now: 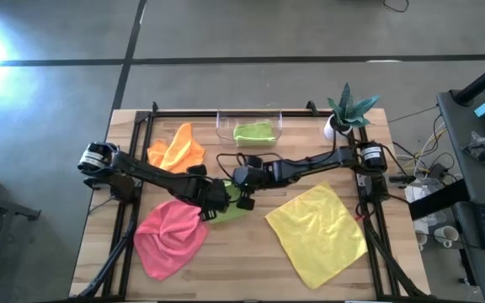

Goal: Fold microfiber towels
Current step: Fold the green microfiber towel on the table

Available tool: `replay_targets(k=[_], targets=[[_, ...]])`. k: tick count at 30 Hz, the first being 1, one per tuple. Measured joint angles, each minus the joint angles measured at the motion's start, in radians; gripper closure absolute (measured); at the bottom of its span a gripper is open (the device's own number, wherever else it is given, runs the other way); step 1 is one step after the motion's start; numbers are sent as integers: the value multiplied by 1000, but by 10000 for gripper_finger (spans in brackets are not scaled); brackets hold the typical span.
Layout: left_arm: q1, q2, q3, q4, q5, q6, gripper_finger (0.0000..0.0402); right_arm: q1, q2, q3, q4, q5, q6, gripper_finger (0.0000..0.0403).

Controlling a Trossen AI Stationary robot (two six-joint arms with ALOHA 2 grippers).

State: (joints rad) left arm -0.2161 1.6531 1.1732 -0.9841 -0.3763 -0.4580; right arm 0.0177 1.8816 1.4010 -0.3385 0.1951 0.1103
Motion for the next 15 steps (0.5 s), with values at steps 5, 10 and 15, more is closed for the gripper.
replay_targets(k=[5, 10, 15], targets=[[0, 0, 0, 0, 0, -2, 361, -9, 7, 0, 34, 2, -15, 394], [0, 0, 2, 0, 0, -8, 329, -11, 13, 0, 72, 16, -20, 391], [0, 0, 10, 3, 0, -8, 299, -16, 13, 0, 89, 16, -25, 357]])
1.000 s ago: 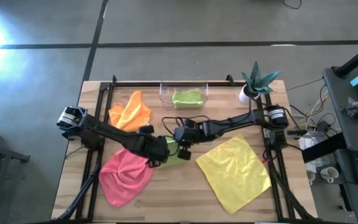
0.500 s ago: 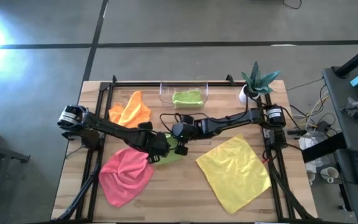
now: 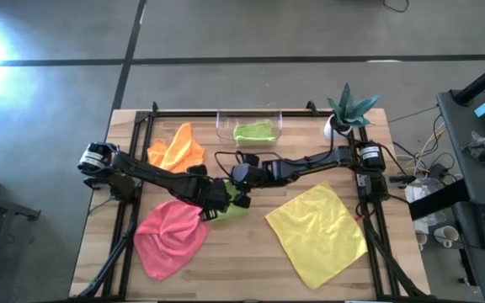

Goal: Fold microfiber towels
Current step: Fold the green microfiber towel on the table, then stack the green microfiber towel on top of the green microfiber towel into the transparent bin

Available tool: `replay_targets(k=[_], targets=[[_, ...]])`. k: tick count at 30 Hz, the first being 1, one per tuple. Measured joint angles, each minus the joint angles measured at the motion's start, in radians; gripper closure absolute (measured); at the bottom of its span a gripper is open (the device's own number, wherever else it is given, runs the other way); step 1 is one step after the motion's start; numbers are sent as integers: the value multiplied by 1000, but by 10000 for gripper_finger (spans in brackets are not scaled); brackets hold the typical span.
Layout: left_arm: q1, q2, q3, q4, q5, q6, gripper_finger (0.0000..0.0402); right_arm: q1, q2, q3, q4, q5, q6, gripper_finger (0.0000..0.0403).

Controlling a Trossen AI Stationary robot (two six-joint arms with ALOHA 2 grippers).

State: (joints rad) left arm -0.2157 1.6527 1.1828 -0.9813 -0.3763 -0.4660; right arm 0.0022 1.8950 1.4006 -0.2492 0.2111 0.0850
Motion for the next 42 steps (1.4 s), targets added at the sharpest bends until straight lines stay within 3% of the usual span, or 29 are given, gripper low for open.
replay_targets(k=[9, 15, 18, 23, 26, 37, 42], targets=[[-17, 0, 9, 5, 128, -3, 276, -18, -31, 0, -98, -1, -27, 255], [-91, 1, -13, 93, 132, -3, 275, -17, -132, -7, -384, -6, -36, 233], [-128, 3, -37, 195, 116, 1, 275, -10, -182, -47, -433, -34, -39, 233], [-162, 10, -98, 325, 60, 2, 275, 5, -217, -174, -287, -257, -74, 239], [-166, 16, -145, 374, 58, 2, 275, 23, -219, -229, -166, -325, -87, 243], [-166, 16, -255, 531, 134, -1, 275, 107, -153, -266, 112, -350, -269, 244], [-164, 16, -268, 529, 134, -26, 275, 108, -92, -231, 121, -348, -282, 248]])
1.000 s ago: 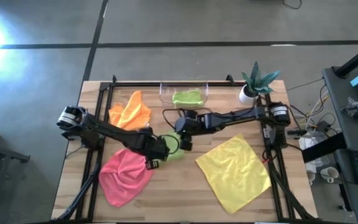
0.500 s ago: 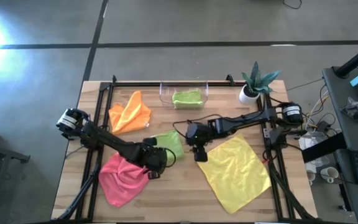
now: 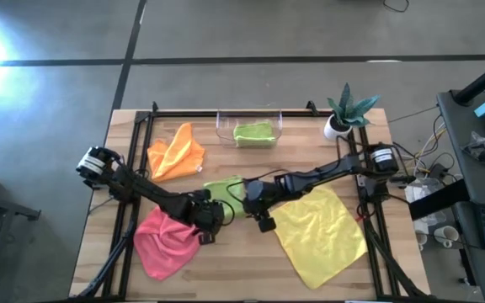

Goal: Fold microfiber towels
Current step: Stack the green microfiber towel on top of the green microfiber towel into the transparent bin

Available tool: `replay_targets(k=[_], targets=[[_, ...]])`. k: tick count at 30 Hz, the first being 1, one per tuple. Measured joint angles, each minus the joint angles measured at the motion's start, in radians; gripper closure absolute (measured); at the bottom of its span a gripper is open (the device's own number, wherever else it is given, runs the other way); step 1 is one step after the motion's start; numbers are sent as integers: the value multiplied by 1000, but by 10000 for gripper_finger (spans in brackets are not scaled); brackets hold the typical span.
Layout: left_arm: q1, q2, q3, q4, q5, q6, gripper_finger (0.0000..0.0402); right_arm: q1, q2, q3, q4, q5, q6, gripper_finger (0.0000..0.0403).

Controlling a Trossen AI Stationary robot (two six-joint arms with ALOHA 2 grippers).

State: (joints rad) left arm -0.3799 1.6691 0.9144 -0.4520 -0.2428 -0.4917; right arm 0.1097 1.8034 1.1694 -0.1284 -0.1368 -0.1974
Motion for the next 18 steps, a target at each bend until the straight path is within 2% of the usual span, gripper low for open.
replay_targets(k=[10, 14, 18], targets=[[1, -1, -46, 36, 0, -25, 275, -1, 151, 122, -23, 12, -23, 243], [1, -2, -53, 40, 0, -24, 275, 2, 205, 188, -102, 128, -21, 247], [1, 7, -54, 45, -3, -17, 277, 1, 242, 247, -174, 130, -6, 258]])
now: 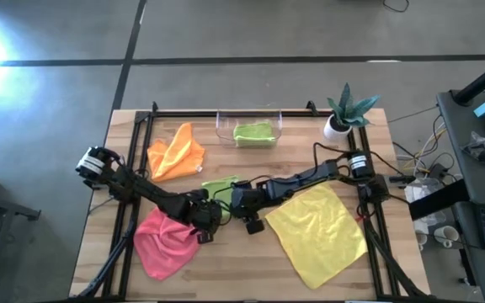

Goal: Fold microfiber towels
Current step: Stack the green microfiber towel on top of the green microfiber towel into the transparent bin

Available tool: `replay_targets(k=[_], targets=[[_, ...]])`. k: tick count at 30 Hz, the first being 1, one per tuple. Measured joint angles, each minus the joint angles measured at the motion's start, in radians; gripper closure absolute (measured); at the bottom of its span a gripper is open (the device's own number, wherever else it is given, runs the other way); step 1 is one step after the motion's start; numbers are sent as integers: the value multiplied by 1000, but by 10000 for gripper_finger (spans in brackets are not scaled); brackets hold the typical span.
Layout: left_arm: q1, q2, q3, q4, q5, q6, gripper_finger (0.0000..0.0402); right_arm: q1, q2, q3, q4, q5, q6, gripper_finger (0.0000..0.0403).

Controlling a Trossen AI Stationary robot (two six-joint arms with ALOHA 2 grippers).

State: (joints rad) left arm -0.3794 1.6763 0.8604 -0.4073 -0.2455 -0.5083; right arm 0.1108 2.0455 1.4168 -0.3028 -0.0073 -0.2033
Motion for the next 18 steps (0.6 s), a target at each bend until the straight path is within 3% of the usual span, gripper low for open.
replay_targets(k=[4, 12, 18], targets=[[0, 27, 0, 7, -9, 2, 297, 0, 26, 49, -29, 6, 1, 290], [1, 87, 0, 40, -36, 99, 393, -2, 25, 70, -59, -1, 28, 386], [2, 52, 28, 23, -12, 98, 399, -4, 9, 69, -104, 9, 65, 393]])
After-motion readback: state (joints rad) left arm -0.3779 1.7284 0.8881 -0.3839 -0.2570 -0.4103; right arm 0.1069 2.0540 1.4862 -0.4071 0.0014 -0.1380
